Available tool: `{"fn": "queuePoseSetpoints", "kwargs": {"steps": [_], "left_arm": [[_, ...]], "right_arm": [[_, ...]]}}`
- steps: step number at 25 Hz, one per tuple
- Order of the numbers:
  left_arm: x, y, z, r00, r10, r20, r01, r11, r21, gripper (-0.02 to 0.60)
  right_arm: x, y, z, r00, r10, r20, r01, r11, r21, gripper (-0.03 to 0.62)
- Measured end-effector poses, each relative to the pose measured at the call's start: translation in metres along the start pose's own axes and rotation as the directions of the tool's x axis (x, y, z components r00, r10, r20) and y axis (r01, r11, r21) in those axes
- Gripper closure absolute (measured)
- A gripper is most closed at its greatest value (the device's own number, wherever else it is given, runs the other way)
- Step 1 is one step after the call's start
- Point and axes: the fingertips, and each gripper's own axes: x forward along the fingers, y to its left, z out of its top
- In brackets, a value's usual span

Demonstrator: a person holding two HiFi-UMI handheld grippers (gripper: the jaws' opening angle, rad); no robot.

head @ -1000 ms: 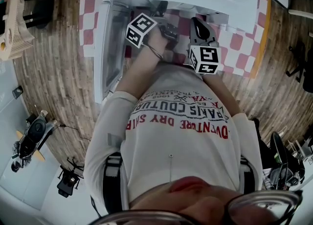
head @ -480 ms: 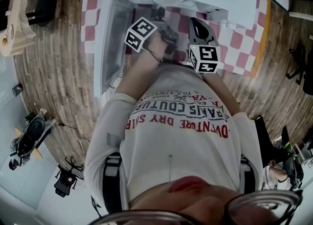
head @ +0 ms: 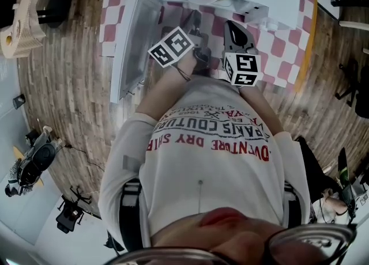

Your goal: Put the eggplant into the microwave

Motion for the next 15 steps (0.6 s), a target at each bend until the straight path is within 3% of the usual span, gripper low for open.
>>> {"fn": "queuePoseSetpoints", "kwargs": {"steps": [2, 4, 6, 8, 11, 15], "left_arm": [[-0.007, -0.006, 0.003, 1.000, -0.002, 0.012, 0.001, 0.991, 0.130, 0.555], [-0.014, -0.015, 0.005, 1.000, -0.006, 0.029, -0.003, 0.952, 0.306, 0.555], [-0.022, -0.027, 0.010, 0.998, -0.028, 0.061, -0.005, 0.878, 0.478, 0.554], [-0.030, -0.041, 0.017, 0.993, -0.068, 0.098, -0.004, 0.804, 0.594, 0.554], [-0.040, -0.062, 0.027, 0.981, -0.131, 0.140, -0.007, 0.704, 0.710, 0.554], [-0.053, -0.086, 0.033, 0.961, -0.208, 0.183, -0.040, 0.548, 0.835, 0.554]], "right_arm": [[-0.003, 0.003, 0.004, 1.000, 0.003, 0.011, -0.003, 1.000, -0.006, 0.568], [-0.005, 0.005, 0.007, 1.000, 0.007, 0.018, -0.006, 1.000, -0.012, 0.568], [-0.008, 0.008, 0.009, 1.000, 0.009, 0.022, -0.009, 1.000, -0.017, 0.568], [-0.009, 0.009, 0.011, 1.000, 0.010, 0.025, -0.009, 1.000, -0.023, 0.568], [-0.012, 0.010, 0.015, 0.999, 0.007, 0.034, -0.006, 1.000, -0.028, 0.568], [-0.017, 0.011, 0.022, 0.998, 0.007, 0.055, -0.006, 0.999, -0.034, 0.568]]}}
